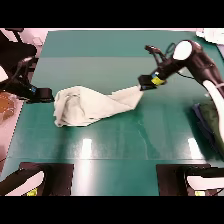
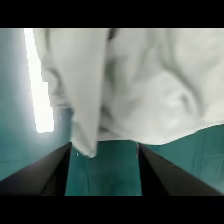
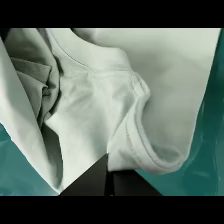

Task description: Fold the shirts.

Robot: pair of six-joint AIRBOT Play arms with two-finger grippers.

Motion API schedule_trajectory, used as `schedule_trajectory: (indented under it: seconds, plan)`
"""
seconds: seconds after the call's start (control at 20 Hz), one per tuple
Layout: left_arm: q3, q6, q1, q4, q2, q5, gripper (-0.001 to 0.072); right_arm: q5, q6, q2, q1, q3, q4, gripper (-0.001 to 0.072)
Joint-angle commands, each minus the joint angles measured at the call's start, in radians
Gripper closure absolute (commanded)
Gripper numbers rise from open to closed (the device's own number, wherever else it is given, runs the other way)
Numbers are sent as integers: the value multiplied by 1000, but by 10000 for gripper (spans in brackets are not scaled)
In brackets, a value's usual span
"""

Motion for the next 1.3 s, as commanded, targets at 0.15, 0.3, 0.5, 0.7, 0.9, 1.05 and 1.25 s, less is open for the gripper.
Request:
schedule_trajectory:
  seconds: [0.15,0.3,0.5,0.7,0.9,1.05,1.25]
  plan:
    - [-159,18,0,-76,-50,146,213,-84,14,193,-111,-326,-61,689]
    - [-193,82,0,-241,-129,238,212,-103,7,223,-110,-400,-60,689]
    - [-193,219,0,-399,-232,297,213,-114,2,232,-110,-426,-54,689]
    - [-193,220,0,-407,-309,309,217,-122,-2,232,-110,-425,-54,689]
    - [-182,240,0,-409,-314,326,673,-125,-11,232,-110,-425,-54,689]
    - [-137,324,0,-438,-314,263,685,-136,-11,232,-110,-425,-54,689]
    - [-11,377,0,-481,-249,212,687,-175,-25,279,-117,-371,-55,689]
